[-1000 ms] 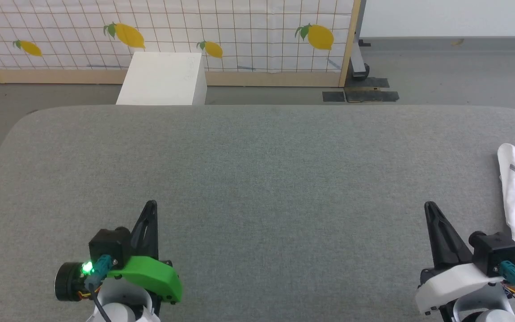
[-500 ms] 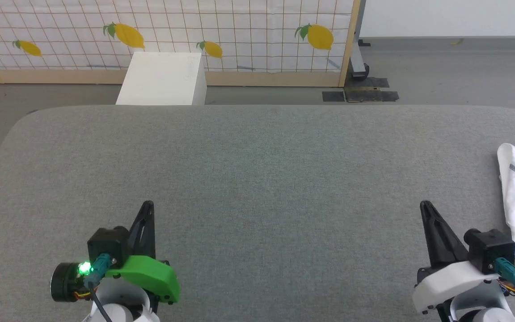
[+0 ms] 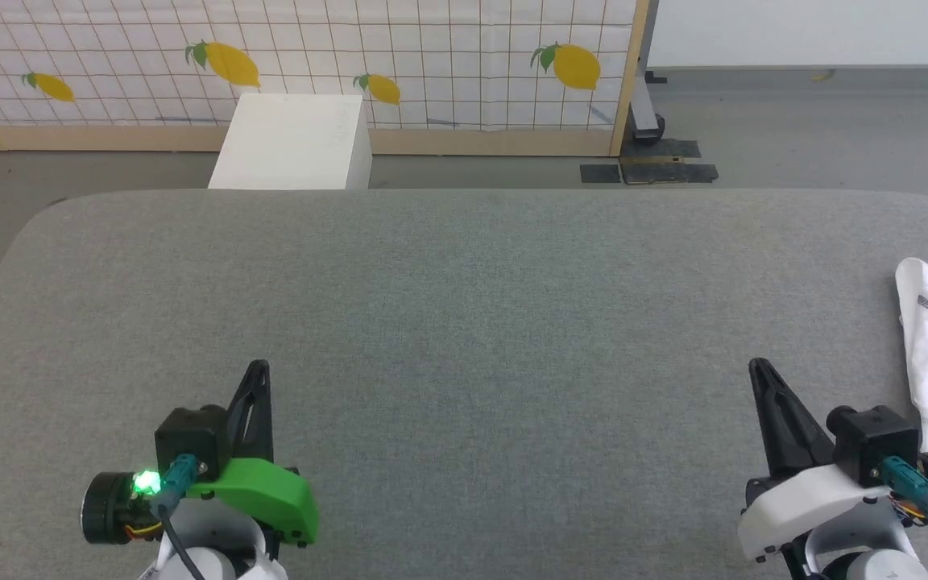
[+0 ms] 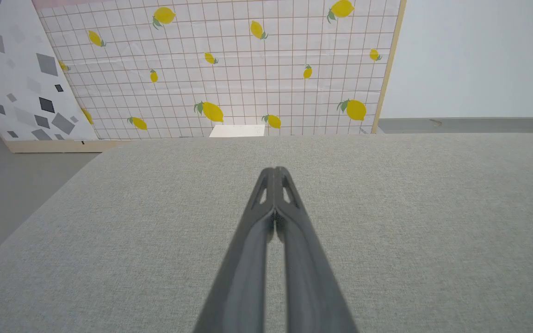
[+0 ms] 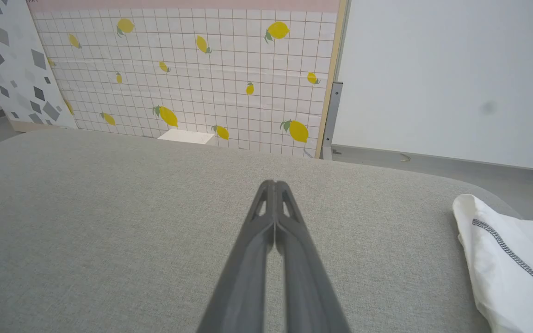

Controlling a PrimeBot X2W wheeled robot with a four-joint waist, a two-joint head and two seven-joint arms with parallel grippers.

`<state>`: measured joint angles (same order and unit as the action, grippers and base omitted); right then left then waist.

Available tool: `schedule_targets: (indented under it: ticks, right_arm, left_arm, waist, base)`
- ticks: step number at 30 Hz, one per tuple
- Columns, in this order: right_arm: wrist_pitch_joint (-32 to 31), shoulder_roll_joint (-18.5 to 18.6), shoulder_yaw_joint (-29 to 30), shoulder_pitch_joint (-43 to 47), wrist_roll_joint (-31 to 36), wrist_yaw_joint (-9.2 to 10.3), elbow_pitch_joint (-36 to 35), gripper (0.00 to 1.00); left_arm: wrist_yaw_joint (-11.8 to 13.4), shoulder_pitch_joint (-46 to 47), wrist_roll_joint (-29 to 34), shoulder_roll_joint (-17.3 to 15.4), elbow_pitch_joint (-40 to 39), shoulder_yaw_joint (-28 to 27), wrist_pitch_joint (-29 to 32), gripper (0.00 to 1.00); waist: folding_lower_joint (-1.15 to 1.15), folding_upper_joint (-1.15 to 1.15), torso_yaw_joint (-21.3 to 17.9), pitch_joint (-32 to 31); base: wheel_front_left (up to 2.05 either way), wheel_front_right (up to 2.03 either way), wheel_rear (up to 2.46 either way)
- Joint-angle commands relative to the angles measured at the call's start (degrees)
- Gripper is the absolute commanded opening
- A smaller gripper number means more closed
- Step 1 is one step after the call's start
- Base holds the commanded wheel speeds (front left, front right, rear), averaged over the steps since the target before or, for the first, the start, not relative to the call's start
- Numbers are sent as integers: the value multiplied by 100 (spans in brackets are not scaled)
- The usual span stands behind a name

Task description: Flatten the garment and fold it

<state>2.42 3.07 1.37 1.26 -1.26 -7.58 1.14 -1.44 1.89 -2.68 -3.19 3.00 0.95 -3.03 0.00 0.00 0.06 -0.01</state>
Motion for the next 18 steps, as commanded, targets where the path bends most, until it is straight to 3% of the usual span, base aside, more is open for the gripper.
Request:
schedule_targets:
  ticks: [1, 18]
  right_arm:
    - [-39, -16, -29, -83, 54, 7, -42, 0]
    - [-193, -18, -110, -116, 108, 8, -96, 0]
  left_arm:
    - [39, -107, 55, 26, -54, -21, 49, 0]
    - [119, -169, 216, 30, -240, -77, 241, 0]
  waist:
    - [0, 0, 0, 0]
    - [0, 0, -5, 1]
  base:
    - [0, 0, 0]
    - [0, 0, 0]
